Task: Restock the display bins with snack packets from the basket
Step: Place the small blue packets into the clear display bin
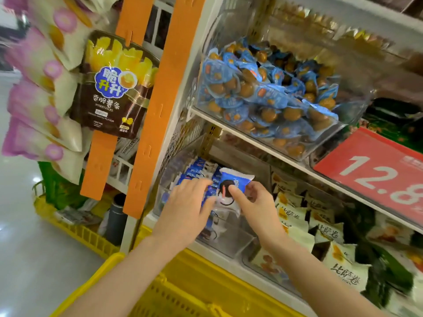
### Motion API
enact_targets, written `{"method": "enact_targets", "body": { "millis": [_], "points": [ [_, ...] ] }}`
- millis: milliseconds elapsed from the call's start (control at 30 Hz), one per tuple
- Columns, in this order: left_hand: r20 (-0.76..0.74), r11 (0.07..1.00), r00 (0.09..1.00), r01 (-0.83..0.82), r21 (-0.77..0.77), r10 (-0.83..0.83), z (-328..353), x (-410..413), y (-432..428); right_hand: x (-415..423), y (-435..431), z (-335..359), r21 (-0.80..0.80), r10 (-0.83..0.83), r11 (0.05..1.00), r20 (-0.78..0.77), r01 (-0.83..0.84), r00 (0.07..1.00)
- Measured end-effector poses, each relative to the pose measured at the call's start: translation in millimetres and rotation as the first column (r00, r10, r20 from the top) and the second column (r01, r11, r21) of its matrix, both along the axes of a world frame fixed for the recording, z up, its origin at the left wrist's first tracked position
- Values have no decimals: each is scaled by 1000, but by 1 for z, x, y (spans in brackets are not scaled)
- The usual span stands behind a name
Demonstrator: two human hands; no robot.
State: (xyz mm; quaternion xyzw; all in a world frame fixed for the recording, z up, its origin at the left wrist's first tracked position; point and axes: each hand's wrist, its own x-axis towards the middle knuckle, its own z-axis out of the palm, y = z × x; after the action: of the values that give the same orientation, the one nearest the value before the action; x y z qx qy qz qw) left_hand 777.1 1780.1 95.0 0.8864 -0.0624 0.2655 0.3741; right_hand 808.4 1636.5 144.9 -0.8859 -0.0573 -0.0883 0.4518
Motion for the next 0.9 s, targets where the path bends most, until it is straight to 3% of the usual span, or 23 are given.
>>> {"method": "enact_targets", "body": {
  "millis": [100, 200, 367, 500, 567, 733, 900],
  "points": [
    [-13, 955, 999, -43, 295, 49, -14, 18, 13, 37, -8, 10, -108, -123, 987, -10, 122, 992],
    [-60, 915, 998, 4, 404, 22, -33, 23, 24, 73, -18, 9, -473, -169, 866, 34, 165, 985],
    [61, 922, 995, 50, 385, -79, -44, 31, 37, 110, -18, -3, -872, -207, 476, 14, 113, 978],
    [199, 950, 976, 23, 313, -89, -52, 37, 38, 133, -11, -18, -946, -161, 322, -33, 21, 986],
    [230, 959, 966, 46, 279, -114, -55, 39, 39, 143, -8, -24, -947, -158, 321, -76, -22, 985],
    [260, 960, 947, 122, 253, -189, -60, 44, 43, 160, -8, -39, -882, -137, 463, -167, -86, 976],
    [239, 950, 947, 144, 276, -212, -63, 47, 46, 168, -12, -51, -909, -133, 412, -121, -56, 984]
  ]
}}
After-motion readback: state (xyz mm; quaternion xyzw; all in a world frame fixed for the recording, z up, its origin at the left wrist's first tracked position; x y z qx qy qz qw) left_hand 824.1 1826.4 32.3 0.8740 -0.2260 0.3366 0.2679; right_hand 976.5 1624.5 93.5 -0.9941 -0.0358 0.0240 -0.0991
